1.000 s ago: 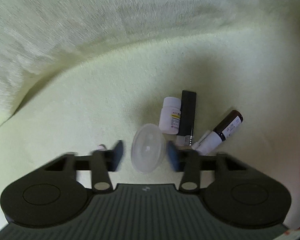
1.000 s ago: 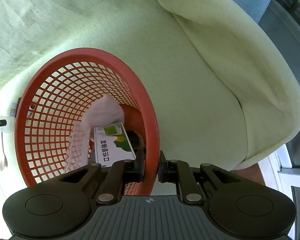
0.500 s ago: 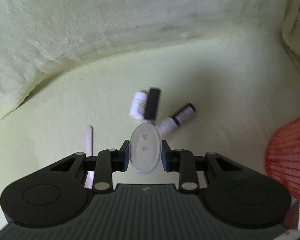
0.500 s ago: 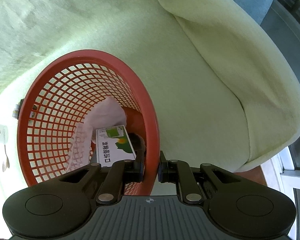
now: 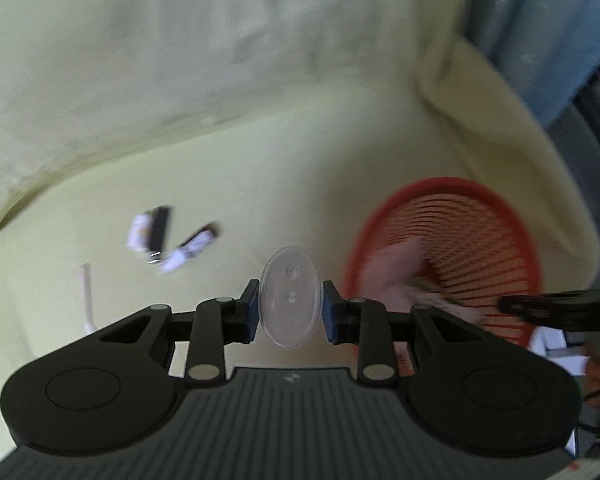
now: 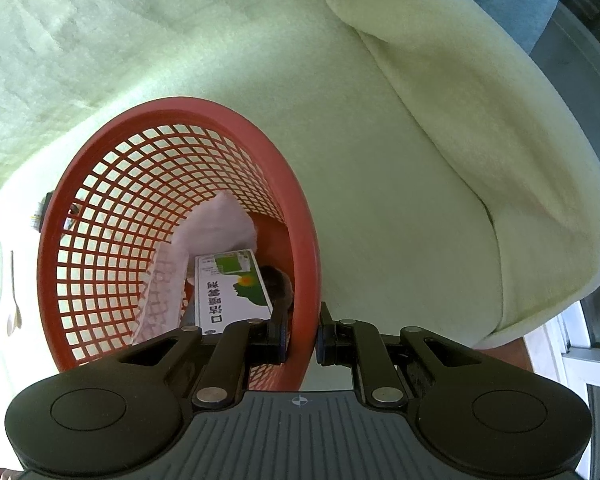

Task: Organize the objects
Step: 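Drop the clear cup into the basket with the left tool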

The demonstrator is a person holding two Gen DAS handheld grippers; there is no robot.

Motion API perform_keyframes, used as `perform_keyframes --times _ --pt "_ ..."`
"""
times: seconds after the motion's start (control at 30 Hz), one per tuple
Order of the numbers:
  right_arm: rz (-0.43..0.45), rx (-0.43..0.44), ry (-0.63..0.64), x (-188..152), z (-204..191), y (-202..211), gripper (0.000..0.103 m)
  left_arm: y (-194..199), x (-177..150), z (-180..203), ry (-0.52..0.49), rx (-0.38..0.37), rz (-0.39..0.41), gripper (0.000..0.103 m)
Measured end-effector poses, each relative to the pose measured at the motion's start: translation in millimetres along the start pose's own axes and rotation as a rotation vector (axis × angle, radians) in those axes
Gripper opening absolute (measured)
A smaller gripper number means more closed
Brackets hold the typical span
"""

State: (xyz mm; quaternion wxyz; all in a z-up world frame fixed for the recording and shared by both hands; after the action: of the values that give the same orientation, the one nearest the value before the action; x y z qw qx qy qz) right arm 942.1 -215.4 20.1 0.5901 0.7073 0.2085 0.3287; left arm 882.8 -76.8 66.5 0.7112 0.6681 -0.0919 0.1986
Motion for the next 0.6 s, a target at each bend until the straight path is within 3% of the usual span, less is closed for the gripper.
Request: perform_keyframes --times 0.3,0.6 --pt "0.003 0.015 -0.001 2 2 -1 0.01 -26 -4 65 -0.075 -0.09 -0.022 0.026" --pt "0.009 0.022 -0.008 2 2 -1 0.01 -61 -16 90 -0.105 -0.108 -0.082 0.026"
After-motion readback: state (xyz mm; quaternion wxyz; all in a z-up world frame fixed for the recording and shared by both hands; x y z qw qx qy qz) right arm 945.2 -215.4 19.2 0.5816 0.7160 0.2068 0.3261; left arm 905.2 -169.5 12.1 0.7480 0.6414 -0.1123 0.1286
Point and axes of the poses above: each gripper's, at about its wrist camera, not at the fingertips, and y roughly against the way its jaws point, z to its right, x to its top, the point moved 7 cm from there along -y, roughly the way its jaws point, and after that the axes turned 2 degrees about z, right-handed, at the moved point
